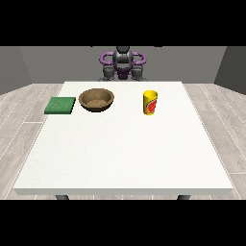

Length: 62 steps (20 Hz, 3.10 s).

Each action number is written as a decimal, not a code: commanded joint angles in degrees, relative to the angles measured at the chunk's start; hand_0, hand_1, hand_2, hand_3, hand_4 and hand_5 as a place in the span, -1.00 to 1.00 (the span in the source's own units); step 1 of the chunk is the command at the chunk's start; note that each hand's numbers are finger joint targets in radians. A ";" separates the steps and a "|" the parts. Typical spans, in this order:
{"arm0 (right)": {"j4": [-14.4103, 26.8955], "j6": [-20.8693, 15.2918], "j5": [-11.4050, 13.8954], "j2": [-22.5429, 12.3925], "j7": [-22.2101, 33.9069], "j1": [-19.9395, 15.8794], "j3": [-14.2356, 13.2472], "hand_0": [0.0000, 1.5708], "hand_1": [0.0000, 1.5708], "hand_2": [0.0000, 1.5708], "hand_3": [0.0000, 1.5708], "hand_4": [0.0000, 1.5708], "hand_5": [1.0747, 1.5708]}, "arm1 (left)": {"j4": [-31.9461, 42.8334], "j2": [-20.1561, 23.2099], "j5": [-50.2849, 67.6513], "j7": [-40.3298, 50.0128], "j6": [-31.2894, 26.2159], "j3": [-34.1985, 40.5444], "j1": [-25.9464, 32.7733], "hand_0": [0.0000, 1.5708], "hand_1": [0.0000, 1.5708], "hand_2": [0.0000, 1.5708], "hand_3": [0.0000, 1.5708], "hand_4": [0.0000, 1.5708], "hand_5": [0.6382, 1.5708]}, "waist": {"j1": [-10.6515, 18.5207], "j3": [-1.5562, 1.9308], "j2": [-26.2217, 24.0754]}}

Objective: Pick the cup and pour the ball into the bowl, then pick the bowl and place it on the pad

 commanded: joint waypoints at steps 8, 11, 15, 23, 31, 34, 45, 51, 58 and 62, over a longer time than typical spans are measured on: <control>3.12 5.14 -0.21 -3.05 -10.32 -13.65 -9.34 -1.00 -1.00 -1.00 -1.00 -1.00 0.99 | 7.55 7.75 -2.36 -13.19 -2.80 8.15 -18.13 -1.00 -1.00 -1.00 -1.00 -1.00 0.81 | -3.96 0.08 27.78; 2.17 7.83 -2.36 -2.62 -14.37 -10.71 -8.33 -1.00 -1.00 -1.00 -1.00 -1.00 0.99 | 12.16 9.79 -5.15 -16.19 -1.58 9.82 -20.69 -1.00 -1.00 -1.00 -1.00 -1.00 0.75 | -6.23 0.10 29.77; -5.15 9.76 -3.77 -4.04 -10.40 -9.58 -8.86 -1.00 -1.00 -1.00 -1.00 -1.00 0.99 | 21.51 9.06 -6.93 -28.12 -3.91 11.48 -13.93 -1.00 -1.00 -1.00 -1.00 -1.00 0.71 | -9.37 0.05 29.07; -6.55 11.54 -3.64 -4.75 -10.73 -8.23 -11.75 -1.00 -1.00 -1.00 -1.00 -1.00 0.99 | 38.43 9.99 -7.32 -42.24 -7.11 13.75 -16.13 -1.00 -1.00 -1.00 -1.00 -1.00 0.64 | -8.22 0.05 30.45; -10.43 17.58 -9.53 -7.43 -12.20 -2.78 -17.00 -1.00 -1.00 -1.00 -1.00 -1.00 0.99 | 51.02 9.55 -8.56 -51.41 -6.70 14.77 -17.22 -1.00 -1.00 -1.00 -1.00 -1.00 0.73 | -10.50 0.06 30.14; -14.78 16.70 -9.26 -8.18 -5.95 -6.86 -17.42 -1.00 -1.00 -1.00 -1.00 -1.00 0.99 | 57.63 9.31 -8.99 -58.25 -6.65 15.86 -18.60 -1.00 -1.00 -1.00 -1.00 -1.00 0.70 | -12.02 0.02 32.02; -19.00 25.08 -17.48 -13.79 -9.99 -2.37 -26.43 -1.00 -1.00 -1.00 -1.00 -1.00 0.98 | 68.42 12.87 -8.37 -65.94 -5.84 19.00 -24.31 -1.00 -1.00 -1.00 -1.00 -1.00 0.70 | -15.86 0.03 36.73; -21.19 26.29 -20.62 -14.72 -9.49 -1.87 -28.80 -1.00 -1.00 -1.00 -1.00 -1.00 0.96 | 69.39 16.01 -13.27 -71.59 2.13 18.06 -24.00 0.68 0.68 1.00 1.00 0.19 0.98 | -17.81 0.06 38.66; -24.33 27.62 -25.43 -17.09 -6.97 -1.02 -33.47 -1.00 -1.00 -1.00 -1.00 -0.89 0.96 | 74.45 14.35 -16.46 -74.09 11.25 17.51 -25.32 0.68 0.68 1.00 1.00 0.37 0.81 | -19.20 0.04 38.32; -18.44 29.24 -25.28 -15.69 -8.92 3.54 -34.08 -1.00 -1.00 -1.00 -1.00 -0.85 0.95 | 72.45 14.05 -20.82 -68.21 13.82 12.91 -25.27 0.70 0.70 1.00 1.00 0.39 0.84 | -15.81 0.10 30.19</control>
